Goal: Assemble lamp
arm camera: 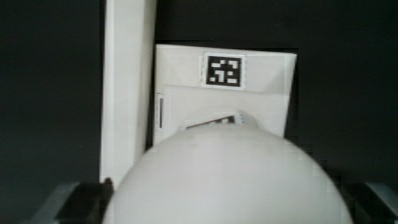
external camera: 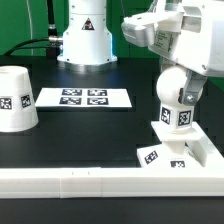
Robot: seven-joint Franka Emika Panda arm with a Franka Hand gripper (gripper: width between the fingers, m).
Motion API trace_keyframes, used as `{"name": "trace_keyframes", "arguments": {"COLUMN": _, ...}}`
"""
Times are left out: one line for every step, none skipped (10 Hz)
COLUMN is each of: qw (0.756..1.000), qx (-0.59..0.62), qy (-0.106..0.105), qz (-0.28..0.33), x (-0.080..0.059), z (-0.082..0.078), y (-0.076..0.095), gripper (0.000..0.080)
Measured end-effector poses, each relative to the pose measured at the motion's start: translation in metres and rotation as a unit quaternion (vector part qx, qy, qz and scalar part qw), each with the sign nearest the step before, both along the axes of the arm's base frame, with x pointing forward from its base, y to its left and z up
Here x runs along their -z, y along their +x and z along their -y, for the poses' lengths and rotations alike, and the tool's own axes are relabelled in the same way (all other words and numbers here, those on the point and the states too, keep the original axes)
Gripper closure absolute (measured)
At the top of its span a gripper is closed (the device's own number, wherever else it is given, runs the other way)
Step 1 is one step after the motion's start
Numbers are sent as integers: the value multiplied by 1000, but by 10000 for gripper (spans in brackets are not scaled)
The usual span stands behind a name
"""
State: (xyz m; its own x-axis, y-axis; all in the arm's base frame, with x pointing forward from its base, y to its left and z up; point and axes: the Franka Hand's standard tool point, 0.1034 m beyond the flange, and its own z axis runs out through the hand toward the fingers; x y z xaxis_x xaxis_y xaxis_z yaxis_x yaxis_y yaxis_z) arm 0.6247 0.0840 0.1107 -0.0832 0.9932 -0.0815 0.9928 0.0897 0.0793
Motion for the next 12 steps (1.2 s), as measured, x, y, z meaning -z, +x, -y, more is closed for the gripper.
{"name": "trace_keyframes", "arguments": {"qw": 1000, "qx": 11, "qy": 1, "qz": 1, "x": 0, "z": 0, "y": 0, "gripper": 223}}
{"name": "trace_keyframes", "arguments": {"qw": 1000, "qx": 28, "qy": 4, "qz": 2, "x": 0, "z": 0, "y": 0, "gripper": 223}}
{"name": "trace_keyframes", "arguments": {"qw": 997, "qx": 79, "qy": 12, "qz": 4, "x": 0, "z": 2, "y": 1, "gripper": 223}}
{"name": "trace_keyframes", "arguments": {"qw": 992, "qx": 121, "qy": 19, "qz": 4, "x": 0, "z": 4, "y": 0, "gripper": 223}}
{"name": "trace_keyframes", "arguments": {"qw": 986, "qx": 165, "qy": 28, "qz": 2, "x": 0, "z": 5, "y": 0, "gripper": 222}}
{"name": "trace_keyframes", "arguments": {"qw": 973, "qx": 229, "qy": 44, "qz": 1, "x": 0, "z": 6, "y": 0, "gripper": 222}}
{"name": "trace_keyframes", "arguments": {"qw": 958, "qx": 282, "qy": 54, "qz": 0, "x": 0, "z": 7, "y": 0, "gripper": 222}}
{"name": "trace_keyframes", "arguments": {"qw": 945, "qx": 322, "qy": 59, "qz": 1, "x": 0, "z": 7, "y": 0, "gripper": 222}}
{"name": "trace_keyframes", "arguments": {"qw": 926, "qx": 371, "qy": 62, "qz": 2, "x": 0, "z": 7, "y": 0, "gripper": 222}}
{"name": "trace_keyframes", "arguments": {"qw": 904, "qx": 423, "qy": 68, "qz": 0, "x": 0, "z": 6, "y": -1, "gripper": 222}}
{"name": "trace_keyframes", "arguments": {"qw": 882, "qx": 465, "qy": 74, "qz": -1, "x": 0, "z": 6, "y": -1, "gripper": 222}}
{"name": "trace_keyframes", "arguments": {"qw": 858, "qx": 508, "qy": 80, "qz": -2, "x": 0, "z": 6, "y": -1, "gripper": 222}}
